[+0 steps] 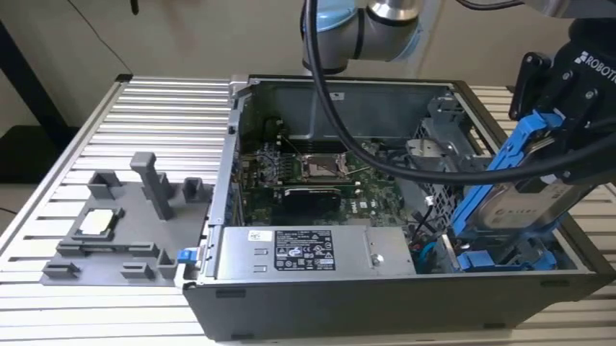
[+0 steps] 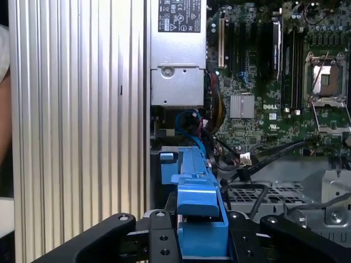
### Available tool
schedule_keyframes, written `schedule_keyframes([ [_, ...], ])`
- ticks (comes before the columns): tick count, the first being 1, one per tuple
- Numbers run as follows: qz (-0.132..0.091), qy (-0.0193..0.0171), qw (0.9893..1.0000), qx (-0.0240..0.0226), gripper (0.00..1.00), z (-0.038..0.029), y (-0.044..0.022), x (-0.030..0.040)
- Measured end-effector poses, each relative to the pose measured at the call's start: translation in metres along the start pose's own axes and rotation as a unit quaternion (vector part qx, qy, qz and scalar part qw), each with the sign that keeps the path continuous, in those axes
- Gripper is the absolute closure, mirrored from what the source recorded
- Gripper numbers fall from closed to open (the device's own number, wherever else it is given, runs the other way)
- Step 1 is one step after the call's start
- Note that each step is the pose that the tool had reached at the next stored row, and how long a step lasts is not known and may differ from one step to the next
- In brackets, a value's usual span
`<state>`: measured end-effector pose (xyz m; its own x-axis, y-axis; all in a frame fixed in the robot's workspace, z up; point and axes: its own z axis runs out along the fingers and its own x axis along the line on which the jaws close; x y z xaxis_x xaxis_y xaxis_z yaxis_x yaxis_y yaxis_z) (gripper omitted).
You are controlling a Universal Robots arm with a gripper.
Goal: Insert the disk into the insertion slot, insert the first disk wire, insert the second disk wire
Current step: 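Insert the disk into the insertion slot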
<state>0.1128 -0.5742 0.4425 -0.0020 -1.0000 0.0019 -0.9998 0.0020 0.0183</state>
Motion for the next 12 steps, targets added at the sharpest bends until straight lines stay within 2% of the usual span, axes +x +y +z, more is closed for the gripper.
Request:
schedule_keyframes([
  [12,0.000,0.0000,1.0000,0.0000,0.67,0.0128,-0.0043,0.0000],
])
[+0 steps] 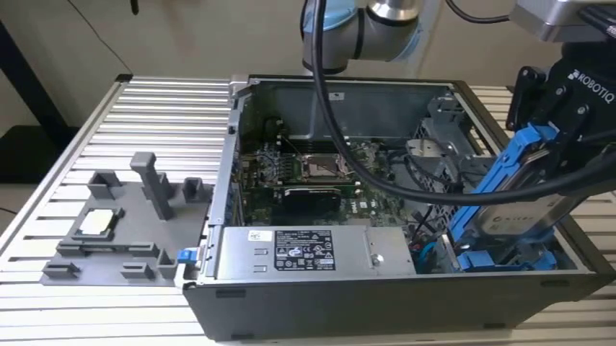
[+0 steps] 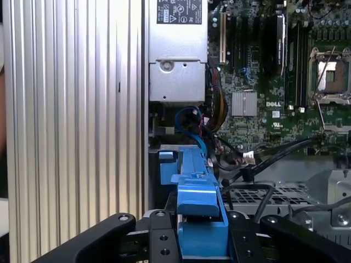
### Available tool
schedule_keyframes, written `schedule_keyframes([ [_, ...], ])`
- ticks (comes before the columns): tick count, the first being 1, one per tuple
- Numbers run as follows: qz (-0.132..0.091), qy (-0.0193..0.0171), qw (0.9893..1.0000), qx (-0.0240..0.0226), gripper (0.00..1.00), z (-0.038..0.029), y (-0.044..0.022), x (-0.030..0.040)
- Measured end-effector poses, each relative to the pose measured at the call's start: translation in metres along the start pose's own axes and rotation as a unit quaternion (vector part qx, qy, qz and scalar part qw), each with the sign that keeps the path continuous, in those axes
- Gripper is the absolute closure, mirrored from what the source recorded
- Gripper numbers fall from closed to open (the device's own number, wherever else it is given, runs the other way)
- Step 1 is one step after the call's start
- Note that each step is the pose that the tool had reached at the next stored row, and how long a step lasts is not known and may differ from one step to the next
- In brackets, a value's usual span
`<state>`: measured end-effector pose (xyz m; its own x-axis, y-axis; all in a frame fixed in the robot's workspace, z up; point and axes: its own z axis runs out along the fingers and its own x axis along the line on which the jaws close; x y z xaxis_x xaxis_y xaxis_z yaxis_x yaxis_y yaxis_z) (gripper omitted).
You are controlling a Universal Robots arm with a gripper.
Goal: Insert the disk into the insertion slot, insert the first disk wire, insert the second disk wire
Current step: 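Insert the disk into the insertion slot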
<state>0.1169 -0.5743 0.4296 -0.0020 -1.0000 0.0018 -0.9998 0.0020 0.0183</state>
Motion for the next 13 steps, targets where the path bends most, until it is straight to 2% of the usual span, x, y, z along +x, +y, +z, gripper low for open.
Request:
schedule_keyframes([
  [7,0.000,-0.0016,1.0000,0.0000,0.67,0.0082,-0.0062,0.0000],
  [13,0.000,-0.0026,1.0000,-0.0003,0.67,0.0164,-0.0069,-0.0001],
])
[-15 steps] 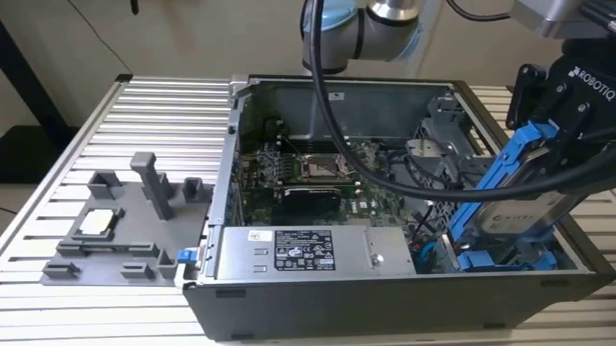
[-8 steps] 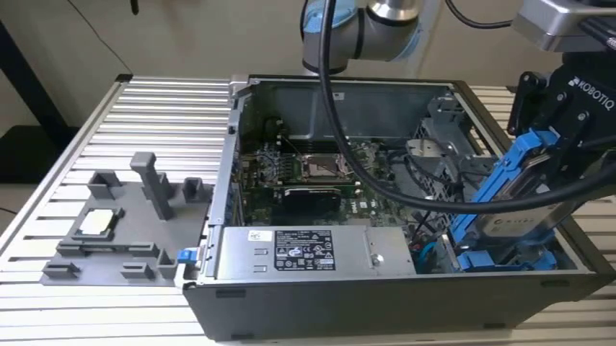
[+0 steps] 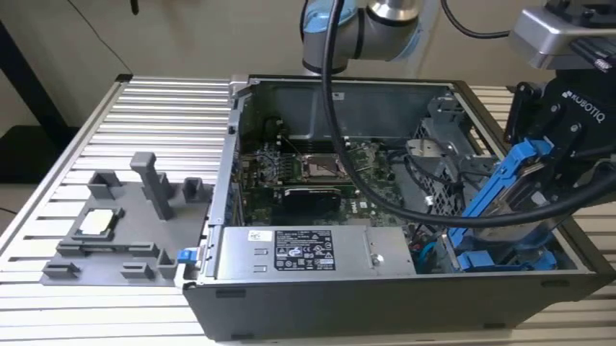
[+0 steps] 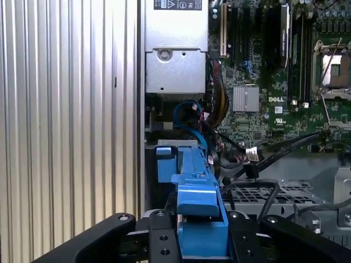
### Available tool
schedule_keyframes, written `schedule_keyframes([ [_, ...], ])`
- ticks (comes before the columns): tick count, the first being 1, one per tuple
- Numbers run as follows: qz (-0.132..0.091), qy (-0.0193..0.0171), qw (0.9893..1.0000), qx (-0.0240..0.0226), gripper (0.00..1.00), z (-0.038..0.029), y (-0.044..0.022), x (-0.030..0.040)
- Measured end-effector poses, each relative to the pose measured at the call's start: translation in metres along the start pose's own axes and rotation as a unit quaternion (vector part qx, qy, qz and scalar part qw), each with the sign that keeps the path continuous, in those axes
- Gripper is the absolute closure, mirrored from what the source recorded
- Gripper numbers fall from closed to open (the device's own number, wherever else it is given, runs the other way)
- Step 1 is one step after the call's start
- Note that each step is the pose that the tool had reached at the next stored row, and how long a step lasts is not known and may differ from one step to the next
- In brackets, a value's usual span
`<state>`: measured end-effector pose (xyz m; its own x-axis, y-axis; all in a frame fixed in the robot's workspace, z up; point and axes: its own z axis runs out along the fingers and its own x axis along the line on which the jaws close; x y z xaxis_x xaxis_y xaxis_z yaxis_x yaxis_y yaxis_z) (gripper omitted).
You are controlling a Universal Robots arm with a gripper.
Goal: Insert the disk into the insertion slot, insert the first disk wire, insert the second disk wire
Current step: 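Insert the disk into the insertion slot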
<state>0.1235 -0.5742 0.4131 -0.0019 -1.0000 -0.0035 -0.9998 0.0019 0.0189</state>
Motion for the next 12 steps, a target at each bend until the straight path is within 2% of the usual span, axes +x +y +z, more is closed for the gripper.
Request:
schedule_keyframes([
  [7,0.000,0.0000,1.0000,0.0000,0.67,0.0091,-0.0007,0.0000],
  [9,0.000,-0.0010,1.0000,-0.0002,0.67,0.0120,-0.0015,0.0000],
  [11,0.000,-0.0040,1.0000,-0.0003,0.67,0.0153,-0.0035,0.0005],
  [12,0.000,-0.0018,1.0000,-0.0003,0.67,0.0130,-0.0036,0.0000],
])
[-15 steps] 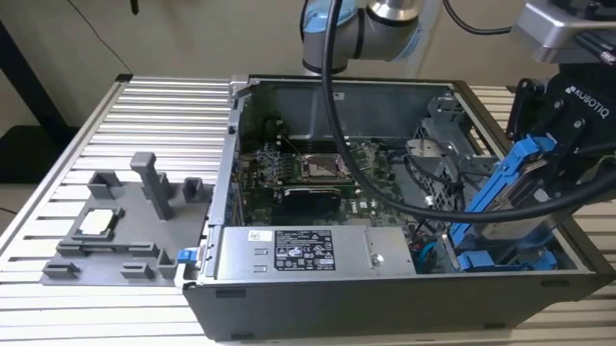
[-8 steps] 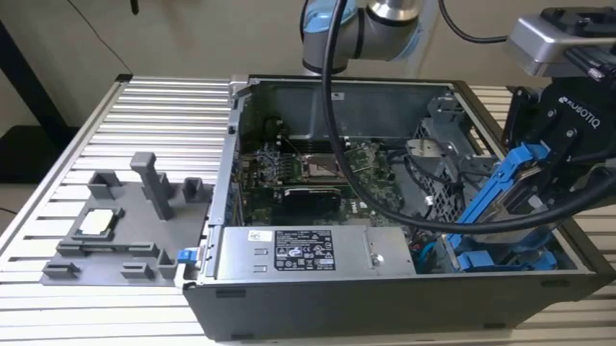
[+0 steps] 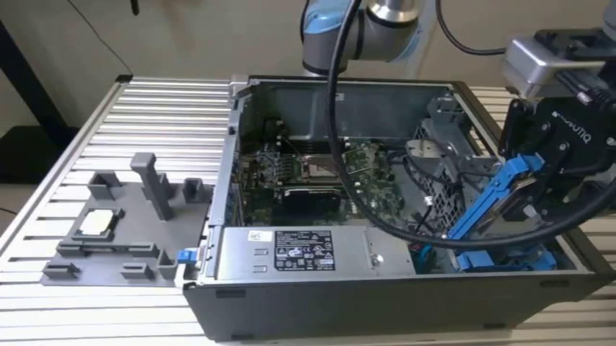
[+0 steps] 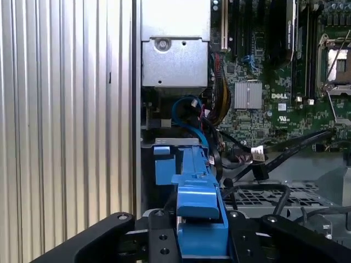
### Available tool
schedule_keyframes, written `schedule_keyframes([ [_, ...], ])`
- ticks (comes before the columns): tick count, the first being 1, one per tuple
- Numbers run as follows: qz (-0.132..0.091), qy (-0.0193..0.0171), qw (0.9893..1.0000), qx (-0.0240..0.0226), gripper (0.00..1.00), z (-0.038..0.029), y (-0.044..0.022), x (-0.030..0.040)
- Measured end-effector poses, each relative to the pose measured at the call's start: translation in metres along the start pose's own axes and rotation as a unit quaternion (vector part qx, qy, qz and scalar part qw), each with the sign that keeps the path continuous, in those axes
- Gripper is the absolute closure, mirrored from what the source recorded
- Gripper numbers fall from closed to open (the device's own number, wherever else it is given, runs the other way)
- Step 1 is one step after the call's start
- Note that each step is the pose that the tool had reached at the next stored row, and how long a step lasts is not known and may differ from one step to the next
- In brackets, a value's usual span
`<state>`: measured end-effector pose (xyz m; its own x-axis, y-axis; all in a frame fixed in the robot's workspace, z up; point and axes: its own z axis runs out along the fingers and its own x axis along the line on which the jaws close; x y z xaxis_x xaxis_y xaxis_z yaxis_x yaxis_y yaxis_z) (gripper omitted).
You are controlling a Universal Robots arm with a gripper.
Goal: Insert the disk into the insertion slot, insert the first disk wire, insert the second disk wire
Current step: 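Insert the disk into the insertion slot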
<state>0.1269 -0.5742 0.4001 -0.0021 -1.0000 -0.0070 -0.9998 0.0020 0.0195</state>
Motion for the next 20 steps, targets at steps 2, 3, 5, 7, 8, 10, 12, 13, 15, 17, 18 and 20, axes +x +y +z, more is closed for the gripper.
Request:
schedule_keyframes([
  [2,0.000,0.0002,1.0000,0.0000,0.67,0.0000,-0.0001,0.0001],
  [3,0.000,0.0002,1.0000,0.0000,0.67,0.0009,-0.0002,0.0000],
  [5,0.000,0.0002,1.0000,0.0000,0.67,0.0038,-0.0002,0.0001],
  [7,0.000,0.0005,1.0000,0.0001,0.67,0.0070,-0.0003,0.0000],
  [8,0.000,0.0005,1.0000,0.0001,0.67,0.0088,-0.0004,0.0001],
  [10,0.000,0.0004,1.0000,0.0002,0.67,0.0126,-0.0004,0.0001],
  [12,0.000,0.0007,1.0000,0.0003,0.67,0.0158,-0.0005,0.0000],
  [13,0.000,0.0003,1.0000,0.0004,0.67,0.0179,-0.0005,0.0001],
  [15,0.000,0.0006,1.0000,0.0004,0.67,0.0210,-0.0006,0.0001],
  [17,0.000,0.0005,1.0000,0.0004,0.67,0.0240,-0.0007,0.0002],
  [18,0.000,0.0005,1.0000,0.0004,0.67,0.0251,-0.0007,0.0002],
  [20,0.000,0.0005,1.0000,0.0004,0.67,0.0266,-0.0007,0.0001],
])
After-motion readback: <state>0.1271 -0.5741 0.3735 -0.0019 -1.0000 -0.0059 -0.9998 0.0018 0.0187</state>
